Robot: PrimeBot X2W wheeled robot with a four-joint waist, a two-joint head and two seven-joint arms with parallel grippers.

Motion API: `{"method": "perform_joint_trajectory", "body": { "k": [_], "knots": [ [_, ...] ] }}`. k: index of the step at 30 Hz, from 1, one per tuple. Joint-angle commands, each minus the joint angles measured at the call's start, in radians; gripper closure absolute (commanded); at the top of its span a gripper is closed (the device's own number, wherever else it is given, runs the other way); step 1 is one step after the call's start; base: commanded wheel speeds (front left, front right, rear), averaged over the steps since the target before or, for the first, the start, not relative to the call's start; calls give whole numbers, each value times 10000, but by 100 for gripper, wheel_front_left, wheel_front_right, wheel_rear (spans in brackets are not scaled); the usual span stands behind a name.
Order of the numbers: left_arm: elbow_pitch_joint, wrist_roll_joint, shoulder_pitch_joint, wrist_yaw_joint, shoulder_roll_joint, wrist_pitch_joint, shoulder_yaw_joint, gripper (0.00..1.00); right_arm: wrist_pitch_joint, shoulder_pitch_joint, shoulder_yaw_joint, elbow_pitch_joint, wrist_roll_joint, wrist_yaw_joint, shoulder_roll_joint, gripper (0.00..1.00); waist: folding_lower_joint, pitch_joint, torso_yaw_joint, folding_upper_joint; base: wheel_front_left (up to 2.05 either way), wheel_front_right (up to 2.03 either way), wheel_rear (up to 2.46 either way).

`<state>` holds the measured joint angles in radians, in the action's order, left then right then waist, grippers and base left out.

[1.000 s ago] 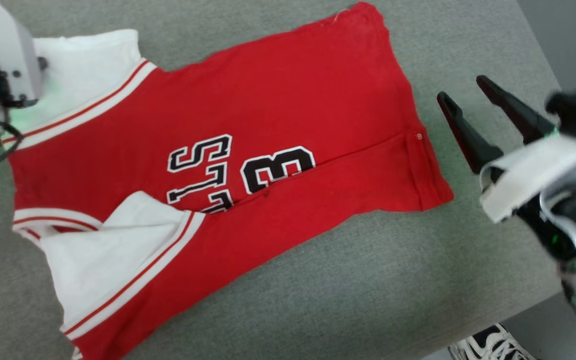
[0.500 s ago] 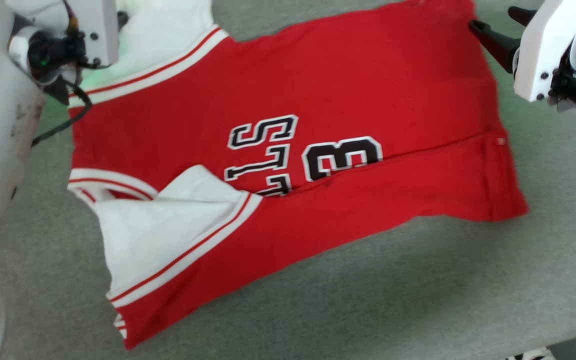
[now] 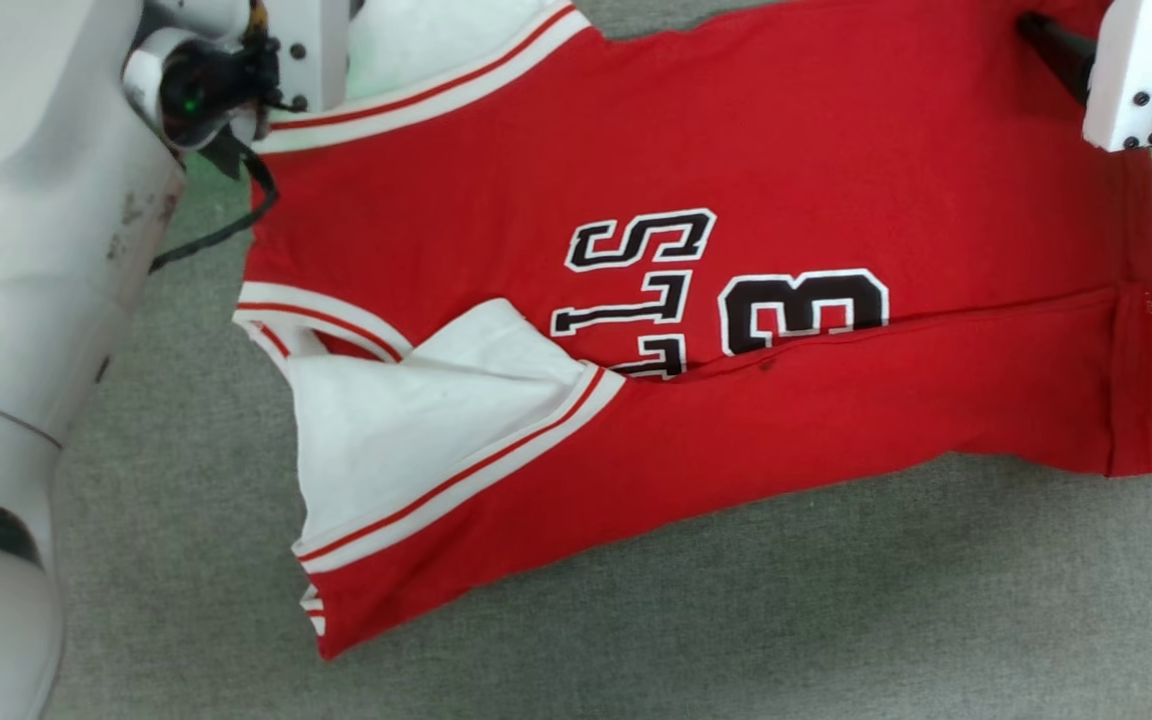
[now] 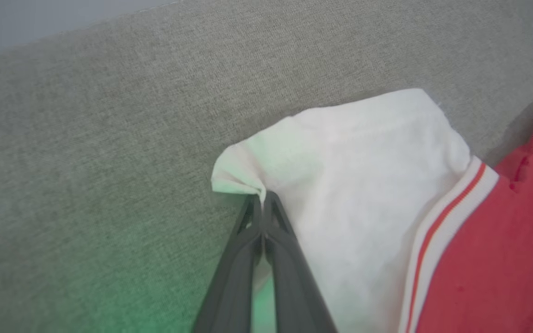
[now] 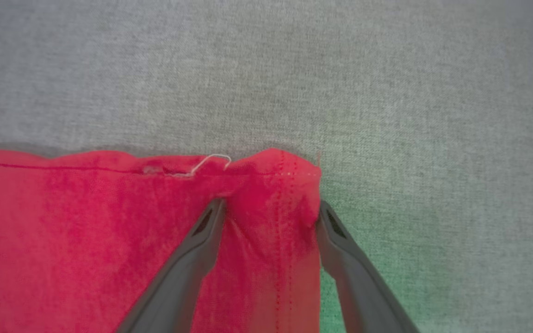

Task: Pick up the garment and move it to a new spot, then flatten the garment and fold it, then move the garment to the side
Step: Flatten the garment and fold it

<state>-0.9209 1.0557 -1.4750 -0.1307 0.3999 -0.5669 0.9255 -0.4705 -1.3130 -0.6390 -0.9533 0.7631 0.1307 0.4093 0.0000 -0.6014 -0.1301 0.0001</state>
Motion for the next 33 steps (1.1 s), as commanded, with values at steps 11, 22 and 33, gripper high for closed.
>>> {"method": "perform_joint_trajectory", "body": {
  "k": [11, 22, 33],
  "knots": [
    [575, 1044, 577, 4, -74, 1375, 248, 100, 1493, 285, -746, -250, 524, -6, 244, 100, 0, 894, 333, -1, 0, 0, 0],
    [3466, 2261, 2393, 4, 1088, 3343, 809, 100, 3326, 2128, -1844, 1109, 1222, -6, 1191, 100, 0, 2688, 655, -1, 0, 0, 0],
    [6741, 2625, 5599, 205, 3010, 5606, 1018, 100, 4027, 3948, -2418, 2685, 1870, -6, 2379, 100, 0, 3137, 798, -1, 0, 0, 0]
  ]
}}
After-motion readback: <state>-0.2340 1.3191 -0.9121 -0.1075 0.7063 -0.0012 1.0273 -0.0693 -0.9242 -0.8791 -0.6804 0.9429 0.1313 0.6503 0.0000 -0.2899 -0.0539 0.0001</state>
